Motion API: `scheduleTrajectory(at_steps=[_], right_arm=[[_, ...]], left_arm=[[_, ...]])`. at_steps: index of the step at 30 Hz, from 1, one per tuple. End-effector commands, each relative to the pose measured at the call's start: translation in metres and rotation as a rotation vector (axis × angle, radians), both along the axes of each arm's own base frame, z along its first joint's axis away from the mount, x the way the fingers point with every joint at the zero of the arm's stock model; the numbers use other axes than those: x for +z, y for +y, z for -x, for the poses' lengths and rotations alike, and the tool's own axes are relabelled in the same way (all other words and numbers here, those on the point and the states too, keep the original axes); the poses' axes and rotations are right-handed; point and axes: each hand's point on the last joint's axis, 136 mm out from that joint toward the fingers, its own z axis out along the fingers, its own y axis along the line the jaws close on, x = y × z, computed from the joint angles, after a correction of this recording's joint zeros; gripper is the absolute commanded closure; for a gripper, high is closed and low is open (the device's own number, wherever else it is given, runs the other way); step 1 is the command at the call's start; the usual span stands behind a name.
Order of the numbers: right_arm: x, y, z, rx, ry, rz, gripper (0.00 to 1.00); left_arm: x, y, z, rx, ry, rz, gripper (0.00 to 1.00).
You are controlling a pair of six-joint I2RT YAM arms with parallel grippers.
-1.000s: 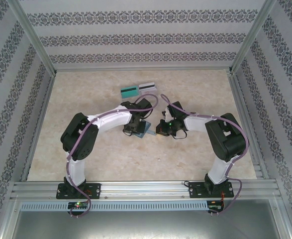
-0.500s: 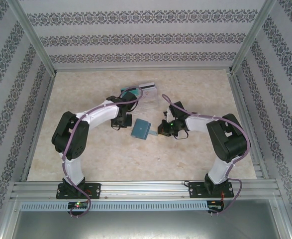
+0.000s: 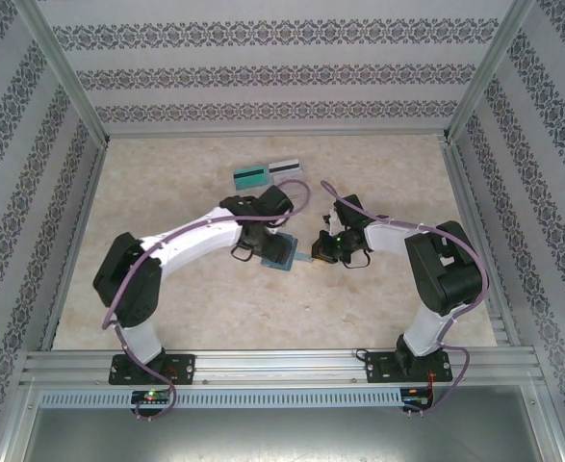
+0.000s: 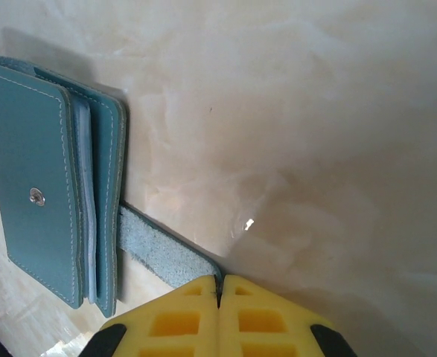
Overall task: Put the credit cards into the card holder
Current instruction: Open the card holder at the center of the table.
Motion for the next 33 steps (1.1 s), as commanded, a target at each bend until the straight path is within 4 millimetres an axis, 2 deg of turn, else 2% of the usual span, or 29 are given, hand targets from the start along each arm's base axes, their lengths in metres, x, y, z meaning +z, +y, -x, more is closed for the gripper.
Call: scheduleTrajectory(at_steps=[1, 9, 12, 22, 28, 30, 33], right_arm=[[-0.001, -0.008, 0.004, 0.003, 0.008, 0.032, 0.95], [-0.002, -0.008, 0.005, 0.003, 0.008, 0.024, 0.95], [-0.002, -0.008, 0.006, 0.003, 0.009, 0.023, 0.95], [-0.004, -0.009, 0.006, 0.005, 0.014, 0.012, 0.95], [-0.003, -0.012, 0.005, 0.000, 0.011, 0.009, 0.95], [-0.003, -0.014, 0.005, -0.003, 0.010, 0.009, 0.95], [-0.004, -0.016, 0.004, -0.008, 0.012, 0.010, 0.95]], left_arm=[[-0.021, 0.006, 0.004, -0.086, 0.031, -0.153, 0.26], [-0.030, -0.001, -0.021, -0.027, 0.006, -0.267, 0.24], [-0.035, -0.009, -0.019, -0.023, 0.020, -0.259, 0.20], [-0.062, -0.017, -0.017, -0.008, 0.068, -0.281, 0.20], [-0.080, -0.004, -0.014, -0.002, 0.091, -0.364, 0.21], [-0.084, 0.000, -0.012, 0.001, 0.100, -0.375, 0.25], [-0.083, 0.001, -0.009, 0.012, 0.099, -0.351, 0.41]])
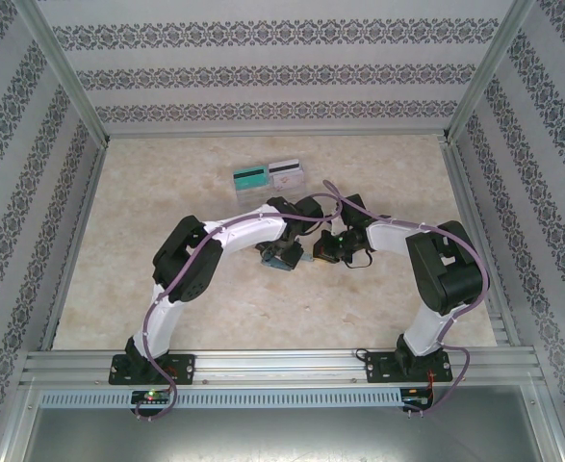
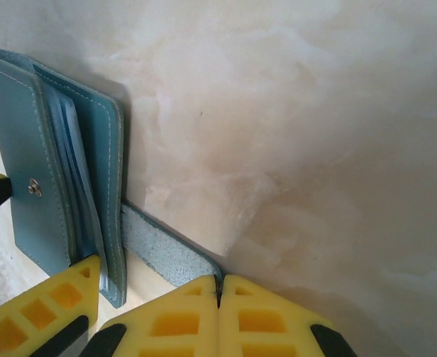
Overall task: Put the credit cards into the card holder
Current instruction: Open the card holder at the center of the table.
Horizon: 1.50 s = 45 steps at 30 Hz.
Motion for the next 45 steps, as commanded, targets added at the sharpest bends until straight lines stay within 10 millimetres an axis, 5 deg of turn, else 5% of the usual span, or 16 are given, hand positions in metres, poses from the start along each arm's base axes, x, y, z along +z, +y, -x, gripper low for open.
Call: scheduleTrajectory(at_steps=[1, 7, 13, 18, 26, 34, 45], right_arm=[[-0.006, -0.012, 0.006, -0.010, 0.017, 0.028, 0.95], [-0.006, -0.013, 0.006, -0.010, 0.018, 0.028, 0.95], [-0.006, -0.014, 0.007, -0.008, 0.016, 0.031, 0.95], [-0.007, -0.018, 0.008, -0.012, 0.018, 0.042, 0.95], [-0.005, -0.027, 0.009, -0.033, 0.011, 0.050, 0.95], [-0.005, -0.029, 0.007, -0.037, 0.008, 0.057, 0.95], [0.022, -0.021, -0.004, -0.023, -0.028, 0.012, 0.81]], left_arm=[[-0.015, 0.016, 0.015, 0.022, 0.039, -0.057, 0.47], [-0.004, 0.015, 0.012, 0.049, 0.019, 0.000, 0.81], [0.011, 0.014, 0.006, 0.083, 0.011, 0.071, 1.00], [0.029, 0.015, 0.001, 0.160, 0.018, 0.211, 1.00], [0.060, 0.042, -0.003, 0.359, 0.006, 0.478, 1.00], [0.039, 0.072, 0.013, 0.486, 0.054, 0.534, 1.00], [0.056, 0.060, 0.012, 0.458, 0.062, 0.604, 1.00]])
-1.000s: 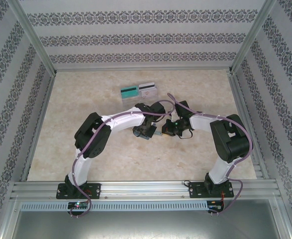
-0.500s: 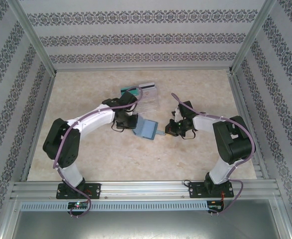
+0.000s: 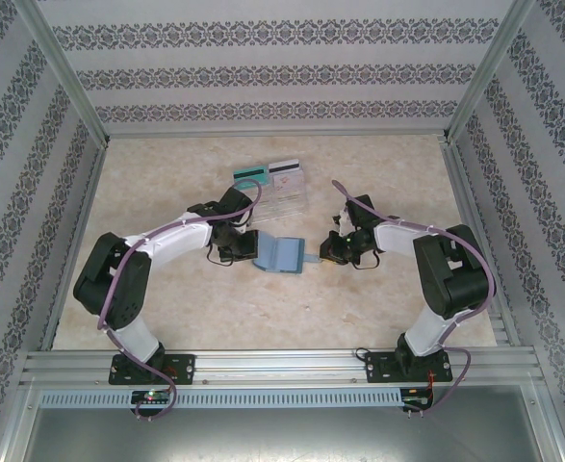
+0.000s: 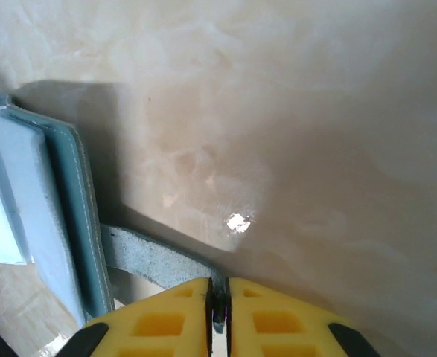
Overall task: Put the credit cards into the card holder
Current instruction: Open the card holder at the center of the table.
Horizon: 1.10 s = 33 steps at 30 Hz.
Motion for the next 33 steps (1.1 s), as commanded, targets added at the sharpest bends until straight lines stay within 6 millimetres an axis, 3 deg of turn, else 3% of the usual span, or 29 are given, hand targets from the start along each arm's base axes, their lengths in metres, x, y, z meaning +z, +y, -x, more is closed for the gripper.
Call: scheduleTrajectory(at_steps=[1, 5, 13, 17, 19, 23, 27, 30, 33], right_arm=[[0.022, -0.002, -0.010, -0.003, -0.045, -0.005, 0.76], [0.042, -0.005, -0.018, -0.013, -0.079, -0.024, 0.67], [0.095, -0.014, -0.038, -0.031, -0.185, -0.053, 0.65], [0.138, 0.018, -0.045, 0.032, -0.246, -0.155, 0.69], [0.142, 0.046, -0.043, 0.086, -0.244, -0.185, 0.74], [0.113, 0.105, -0.034, 0.164, -0.189, -0.227, 0.83], [0.084, 0.147, -0.033, 0.220, -0.168, -0.209, 0.85], [0.055, 0.161, -0.038, 0.228, -0.142, -0.170, 0.86], [0.030, 0.162, -0.042, 0.218, -0.107, -0.158, 0.87]], left_arm=[[0.022, -0.003, -0.007, 0.006, -0.038, 0.038, 1.00], [0.034, -0.002, -0.007, -0.002, -0.054, 0.032, 1.00], [0.040, -0.006, -0.008, -0.007, -0.054, 0.054, 1.00], [0.037, -0.009, -0.007, -0.002, -0.052, 0.068, 1.00], [0.034, -0.011, -0.007, 0.002, -0.044, 0.081, 1.00], [0.018, -0.012, -0.002, 0.020, -0.009, 0.093, 1.00], [0.009, -0.006, 0.004, 0.040, 0.000, 0.086, 1.00], [0.004, -0.001, 0.010, 0.051, 0.008, 0.076, 1.00], [-0.002, 0.004, 0.015, 0.063, 0.021, 0.069, 1.00]])
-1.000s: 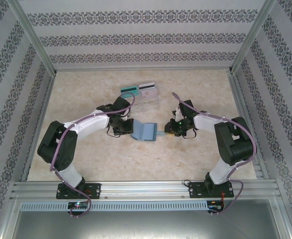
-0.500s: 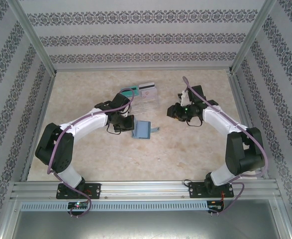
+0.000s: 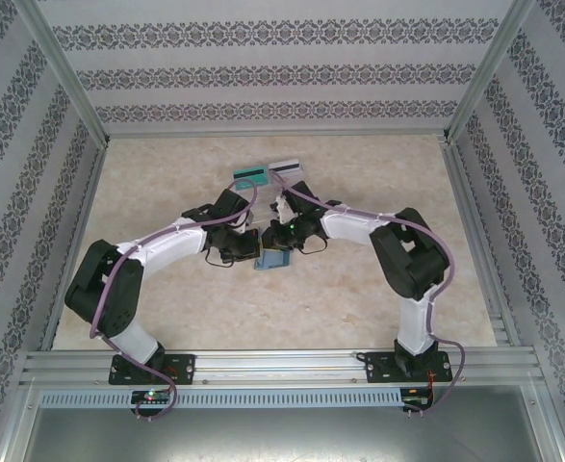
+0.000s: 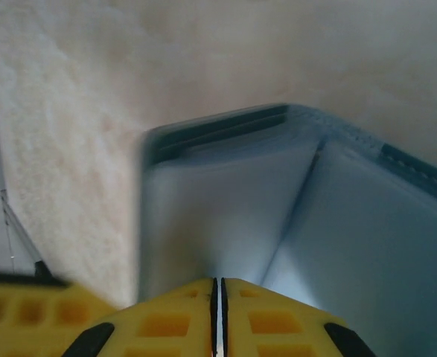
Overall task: Put the credit cards into the card holder
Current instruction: Open the card holder at the center of the table.
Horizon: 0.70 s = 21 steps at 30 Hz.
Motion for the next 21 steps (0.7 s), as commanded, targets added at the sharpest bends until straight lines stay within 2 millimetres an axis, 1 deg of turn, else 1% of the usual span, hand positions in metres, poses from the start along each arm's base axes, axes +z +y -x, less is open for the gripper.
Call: scheduleTrajectory(at_steps=[1, 5, 9, 11, 13, 14, 15, 17, 19, 21], right_arm=[[-0.001, 0.003, -0.022, -0.039, -0.037, -0.011, 0.87], [-0.022, -0.014, -0.019, -0.056, -0.012, 0.047, 0.87], [-0.040, -0.033, -0.013, -0.071, 0.015, 0.091, 0.86], [-0.045, -0.039, -0.010, -0.069, 0.019, 0.114, 0.87], [-0.050, -0.044, -0.009, -0.070, 0.024, 0.131, 0.86], [-0.051, -0.046, -0.009, -0.072, 0.027, 0.133, 0.86], [-0.052, -0.046, -0.008, -0.073, 0.032, 0.133, 0.86], [-0.052, -0.048, -0.009, -0.078, 0.030, 0.135, 0.86], [-0.052, -0.048, -0.008, -0.076, 0.032, 0.134, 0.86], [-0.050, -0.047, -0.007, -0.074, 0.031, 0.130, 0.86]], left_arm=[[-0.014, 0.015, 0.011, 0.046, 0.051, -0.029, 1.00], [-0.016, 0.033, 0.012, 0.088, 0.052, -0.054, 1.00], [-0.032, 0.062, 0.016, 0.116, 0.087, -0.161, 0.99], [-0.042, 0.077, 0.020, 0.118, 0.108, -0.240, 0.88], [-0.052, 0.090, 0.024, 0.117, 0.126, -0.313, 0.85], [-0.058, 0.093, 0.026, 0.112, 0.141, -0.331, 0.80], [-0.061, 0.093, 0.027, 0.109, 0.151, -0.338, 0.74], [-0.068, 0.092, 0.028, 0.101, 0.168, -0.336, 0.67], [-0.071, 0.092, 0.028, 0.100, 0.179, -0.343, 0.56], [-0.070, 0.093, 0.028, 0.094, 0.181, -0.355, 0.53]])
